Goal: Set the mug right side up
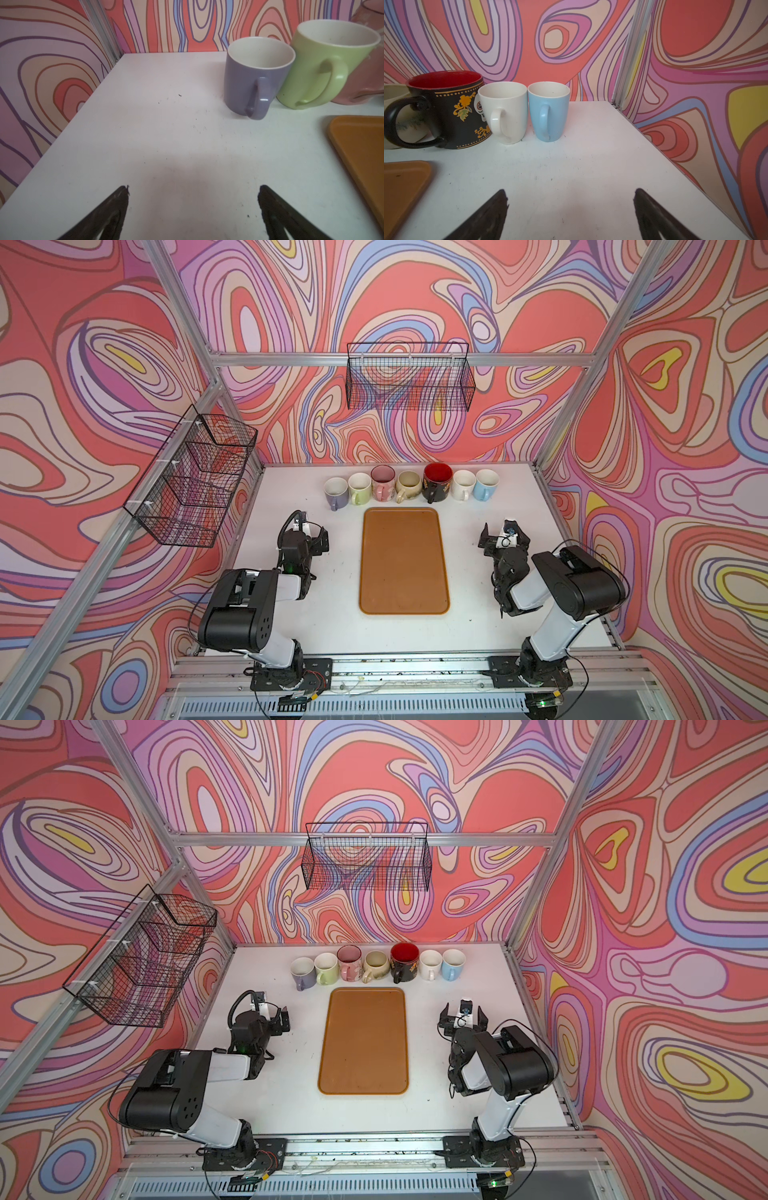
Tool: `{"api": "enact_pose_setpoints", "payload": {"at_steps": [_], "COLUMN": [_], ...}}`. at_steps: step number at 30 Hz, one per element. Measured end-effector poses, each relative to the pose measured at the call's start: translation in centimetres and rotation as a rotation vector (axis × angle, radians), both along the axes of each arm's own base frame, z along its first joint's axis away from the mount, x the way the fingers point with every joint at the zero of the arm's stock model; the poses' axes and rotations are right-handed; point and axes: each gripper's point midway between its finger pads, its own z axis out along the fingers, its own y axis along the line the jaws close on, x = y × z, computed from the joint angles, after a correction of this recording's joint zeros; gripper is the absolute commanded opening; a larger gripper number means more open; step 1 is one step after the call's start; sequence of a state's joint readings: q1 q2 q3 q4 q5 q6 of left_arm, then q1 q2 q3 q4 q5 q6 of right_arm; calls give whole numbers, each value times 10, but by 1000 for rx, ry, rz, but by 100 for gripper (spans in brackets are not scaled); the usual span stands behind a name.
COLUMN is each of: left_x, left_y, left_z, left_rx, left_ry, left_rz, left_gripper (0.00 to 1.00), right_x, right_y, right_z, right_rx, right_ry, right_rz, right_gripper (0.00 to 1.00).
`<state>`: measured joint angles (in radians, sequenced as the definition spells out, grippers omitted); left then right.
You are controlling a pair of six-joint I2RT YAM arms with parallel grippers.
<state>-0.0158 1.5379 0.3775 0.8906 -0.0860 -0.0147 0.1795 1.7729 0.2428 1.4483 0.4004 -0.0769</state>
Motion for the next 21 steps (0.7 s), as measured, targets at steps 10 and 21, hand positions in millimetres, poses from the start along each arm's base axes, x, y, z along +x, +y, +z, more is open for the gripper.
{"api": "enact_pose_setpoints", "payload": {"at_steps": [10, 21], "left_x": [-1, -1], "left_y": [-2, -3], "left_z": [-5, -6], "left_rx": [-19, -21], "left_ry": [23, 23], "left_rz": [-20, -23], "left_gripper": [100, 100], "right_x": [48, 46], "right_y": [-40, -31], "right_z": [3, -15], "right_rx": [109, 135], "right_ry": [82, 153], "right_rz": [-38, 2], "right_gripper": [98, 98]}}
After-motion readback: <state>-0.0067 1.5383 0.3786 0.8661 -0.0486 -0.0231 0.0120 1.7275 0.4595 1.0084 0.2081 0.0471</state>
